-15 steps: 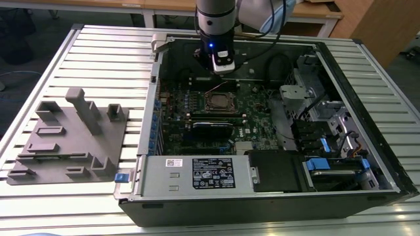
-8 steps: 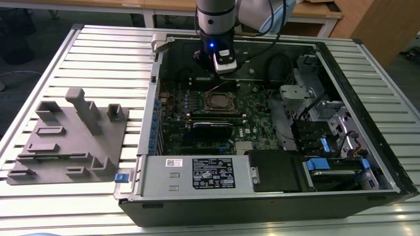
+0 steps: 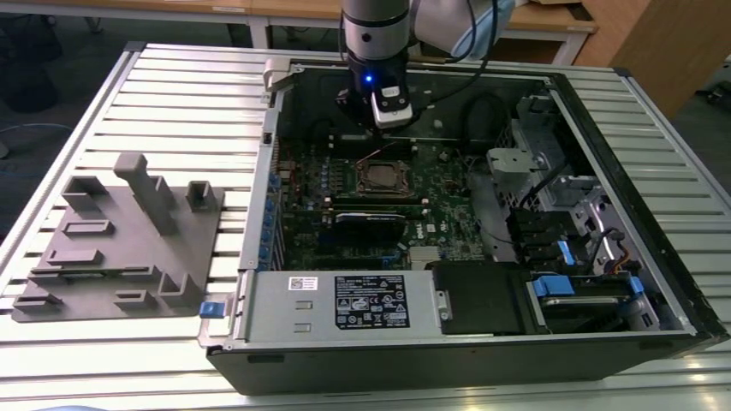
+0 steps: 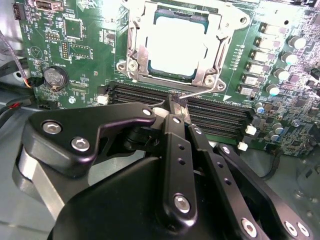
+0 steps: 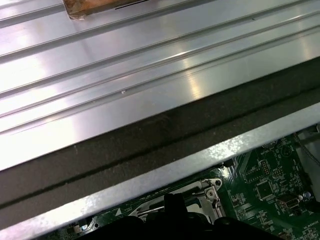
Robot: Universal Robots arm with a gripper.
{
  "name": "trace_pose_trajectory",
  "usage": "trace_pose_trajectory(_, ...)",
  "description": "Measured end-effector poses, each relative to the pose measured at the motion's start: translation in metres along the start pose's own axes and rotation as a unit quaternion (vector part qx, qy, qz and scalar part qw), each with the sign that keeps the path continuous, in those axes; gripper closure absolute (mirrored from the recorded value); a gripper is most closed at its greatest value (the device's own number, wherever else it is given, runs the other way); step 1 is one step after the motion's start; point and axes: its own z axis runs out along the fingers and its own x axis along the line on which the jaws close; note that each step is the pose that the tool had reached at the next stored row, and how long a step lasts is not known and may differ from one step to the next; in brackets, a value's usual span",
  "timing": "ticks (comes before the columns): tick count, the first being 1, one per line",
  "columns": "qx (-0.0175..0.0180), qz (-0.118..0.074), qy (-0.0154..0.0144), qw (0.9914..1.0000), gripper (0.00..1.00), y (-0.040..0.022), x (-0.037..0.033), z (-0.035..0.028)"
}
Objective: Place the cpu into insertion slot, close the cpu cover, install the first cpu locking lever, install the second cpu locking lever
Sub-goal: 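Install the first cpu locking lever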
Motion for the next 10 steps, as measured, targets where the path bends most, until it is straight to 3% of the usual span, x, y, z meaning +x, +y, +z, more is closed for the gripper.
trace_pose_trajectory(6, 0.0001, 0.0, -0.0001, 1.0, 0.89, 0.0, -0.0001, 0.0002)
trace_pose_trajectory(10, -0.0018, -0.007, 0.0011, 0.99997, 0.89, 0.0002, 0.0001, 0.0006)
